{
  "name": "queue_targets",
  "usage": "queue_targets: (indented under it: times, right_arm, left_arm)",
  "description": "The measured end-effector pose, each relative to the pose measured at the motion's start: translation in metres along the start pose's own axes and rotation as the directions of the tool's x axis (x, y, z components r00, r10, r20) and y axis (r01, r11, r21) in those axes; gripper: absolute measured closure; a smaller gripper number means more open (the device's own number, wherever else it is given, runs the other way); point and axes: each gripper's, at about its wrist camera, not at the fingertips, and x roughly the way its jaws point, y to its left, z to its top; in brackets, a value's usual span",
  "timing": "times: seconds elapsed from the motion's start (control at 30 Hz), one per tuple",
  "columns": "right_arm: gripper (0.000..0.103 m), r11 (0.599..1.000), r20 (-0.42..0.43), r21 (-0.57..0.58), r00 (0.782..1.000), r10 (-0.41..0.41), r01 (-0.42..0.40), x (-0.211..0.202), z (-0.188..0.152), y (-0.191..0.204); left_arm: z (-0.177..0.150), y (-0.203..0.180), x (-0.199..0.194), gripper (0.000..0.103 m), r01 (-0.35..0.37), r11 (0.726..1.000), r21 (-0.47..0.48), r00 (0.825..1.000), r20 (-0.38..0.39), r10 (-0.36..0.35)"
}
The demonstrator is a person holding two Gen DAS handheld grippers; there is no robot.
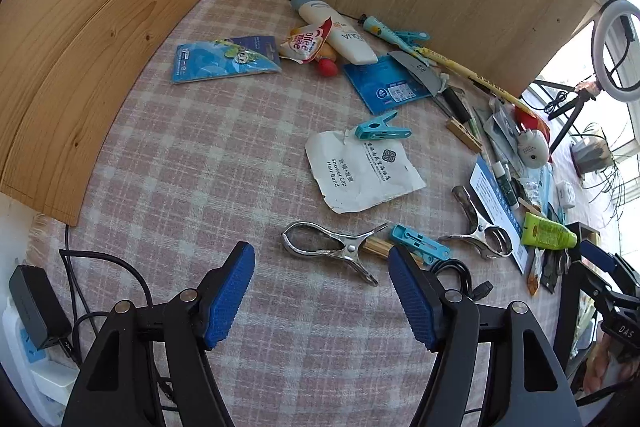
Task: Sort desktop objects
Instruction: 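Return both tools to the table toward the metal clip and black cable, then grasp the metal clip with the left tool while the right tool grasps the black cable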
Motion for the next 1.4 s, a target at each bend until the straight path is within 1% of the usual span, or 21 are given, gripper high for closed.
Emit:
queue_targets:
  times: [0.1, 0.17, 0.23, 0.4, 0.47, 0.63, 0.77, 0.87, 0.9, 0.97, 1.1, 1.2, 1.3, 1.4]
  right_arm:
    - [0.03, 0.999, -0.018, -0.011, 0.999, 0.032, -0.032, 0.009, 0.002, 0.004]
    - [0.03, 0.999, -0.03, -0.021, 0.999, 0.042, -0.042, 0.015, 0.002, 0.008]
    - [0.03, 0.998, -0.049, -0.021, 0.997, 0.062, -0.063, 0.022, 0.003, 0.01]
    - [0.03, 0.995, -0.084, -0.002, 0.991, 0.104, -0.104, 0.033, -0.001, 0.012]
    - [0.03, 0.994, -0.097, 0.005, 0.989, 0.113, -0.113, 0.037, -0.003, 0.012]
    - [0.03, 0.991, -0.126, 0.008, 0.983, 0.13, -0.13, 0.045, -0.009, 0.016]
    - [0.031, 0.99, -0.145, 0.006, 0.98, 0.14, -0.14, 0.052, -0.009, 0.025]
    - [0.031, 0.99, -0.153, -0.013, 0.978, 0.139, -0.142, 0.059, -0.008, 0.034]
    - [0.031, 0.989, -0.158, -0.016, 0.977, 0.141, -0.145, 0.062, -0.007, 0.037]
    - [0.035, 0.989, -0.165, -0.017, 0.976, 0.145, -0.15, 0.067, -0.005, 0.04]
    - [0.035, 0.99, -0.178, -0.032, 0.976, 0.127, -0.135, 0.078, -0.002, 0.043]
    - [0.036, 0.991, -0.192, -0.038, 0.974, 0.119, -0.129, 0.086, -0.002, 0.042]
    - [0.036, 0.991, -0.211, -0.045, 0.971, 0.111, -0.123, 0.093, -0.004, 0.042]
    - [0.041, 0.991, -0.232, -0.063, 0.967, 0.101, -0.119, 0.098, -0.01, 0.045]
  left_arm:
    - [0.006, -0.003, 0.01, 0.034, 0.018, 1.0, -0.004, 1.0, -0.02, -0.018]
    - [0.008, -0.007, 0.017, 0.036, 0.014, 1.0, 0.006, 0.999, -0.035, -0.013]
    - [0.011, -0.012, 0.023, 0.044, 0.008, 1.0, 0.026, 0.999, -0.047, -0.007]
    - [0.016, -0.021, 0.039, 0.049, -0.015, 0.997, 0.082, 0.997, -0.068, 0.02]
    - [0.017, -0.024, 0.041, 0.05, -0.032, 0.993, 0.11, 0.997, -0.061, 0.038]
    - [0.017, -0.027, 0.042, 0.052, -0.036, 0.987, 0.156, 0.996, -0.073, 0.047]
    - [0.03, -0.027, 0.039, 0.052, -0.075, 0.983, 0.17, 0.996, -0.04, 0.083]
    - [0.035, -0.032, 0.047, 0.053, -0.039, 0.976, 0.214, 0.995, -0.086, 0.059]
    - [0.035, -0.033, 0.05, 0.053, -0.038, 0.975, 0.22, 0.993, -0.099, 0.061]
    - [0.031, -0.032, 0.053, 0.053, -0.029, 0.973, 0.229, 0.991, -0.122, 0.058]
    - [0.017, -0.026, 0.051, 0.053, -0.006, 0.973, 0.229, 0.989, -0.144, 0.04]
    - [0.001, -0.022, 0.047, 0.053, 0.007, 0.97, 0.244, 0.985, -0.17, 0.036]
    - [-0.016, -0.021, 0.042, 0.053, 0.032, 0.968, 0.247, 0.982, -0.188, 0.016]
    - [-0.03, -0.028, 0.04, 0.053, 0.034, 0.962, 0.272, 0.981, -0.193, 0.02]
